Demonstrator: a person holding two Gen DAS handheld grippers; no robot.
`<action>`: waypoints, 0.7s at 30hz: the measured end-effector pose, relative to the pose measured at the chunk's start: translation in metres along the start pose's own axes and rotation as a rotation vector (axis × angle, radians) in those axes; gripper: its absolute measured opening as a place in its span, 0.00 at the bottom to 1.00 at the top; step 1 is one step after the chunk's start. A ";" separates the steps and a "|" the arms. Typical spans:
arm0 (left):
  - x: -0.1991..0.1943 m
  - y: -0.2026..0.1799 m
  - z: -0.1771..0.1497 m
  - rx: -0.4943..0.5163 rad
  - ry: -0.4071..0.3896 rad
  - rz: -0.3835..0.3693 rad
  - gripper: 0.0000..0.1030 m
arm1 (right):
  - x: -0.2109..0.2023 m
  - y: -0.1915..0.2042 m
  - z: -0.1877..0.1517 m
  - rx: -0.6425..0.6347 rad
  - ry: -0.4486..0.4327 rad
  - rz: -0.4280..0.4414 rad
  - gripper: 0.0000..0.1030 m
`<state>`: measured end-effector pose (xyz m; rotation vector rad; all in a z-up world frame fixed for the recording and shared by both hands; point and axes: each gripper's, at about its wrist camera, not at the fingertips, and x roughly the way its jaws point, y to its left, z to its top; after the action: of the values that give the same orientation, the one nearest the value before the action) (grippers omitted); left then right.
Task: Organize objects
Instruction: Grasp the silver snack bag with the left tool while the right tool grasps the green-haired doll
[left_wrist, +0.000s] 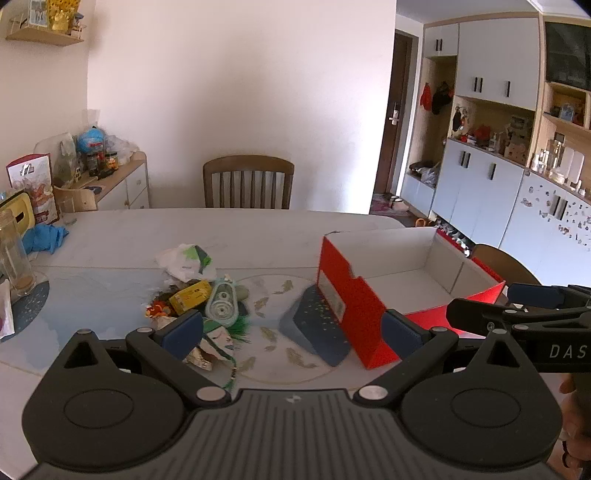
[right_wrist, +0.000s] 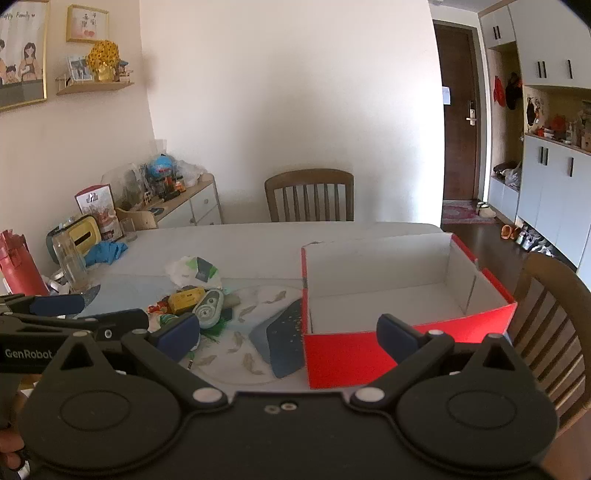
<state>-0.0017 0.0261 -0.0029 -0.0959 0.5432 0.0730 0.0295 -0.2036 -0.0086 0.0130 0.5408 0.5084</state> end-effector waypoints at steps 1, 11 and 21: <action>0.003 0.003 0.001 0.001 0.003 0.001 1.00 | 0.004 0.002 0.001 0.001 0.007 -0.001 0.99; 0.040 0.048 0.007 -0.010 0.058 -0.007 1.00 | 0.048 0.032 0.007 -0.012 0.080 0.004 0.99; 0.081 0.106 0.006 -0.049 0.139 -0.006 0.99 | 0.105 0.072 0.011 -0.047 0.181 0.006 0.99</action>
<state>0.0606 0.1355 -0.0479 -0.1511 0.6801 0.0736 0.0794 -0.0904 -0.0402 -0.0773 0.7059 0.5315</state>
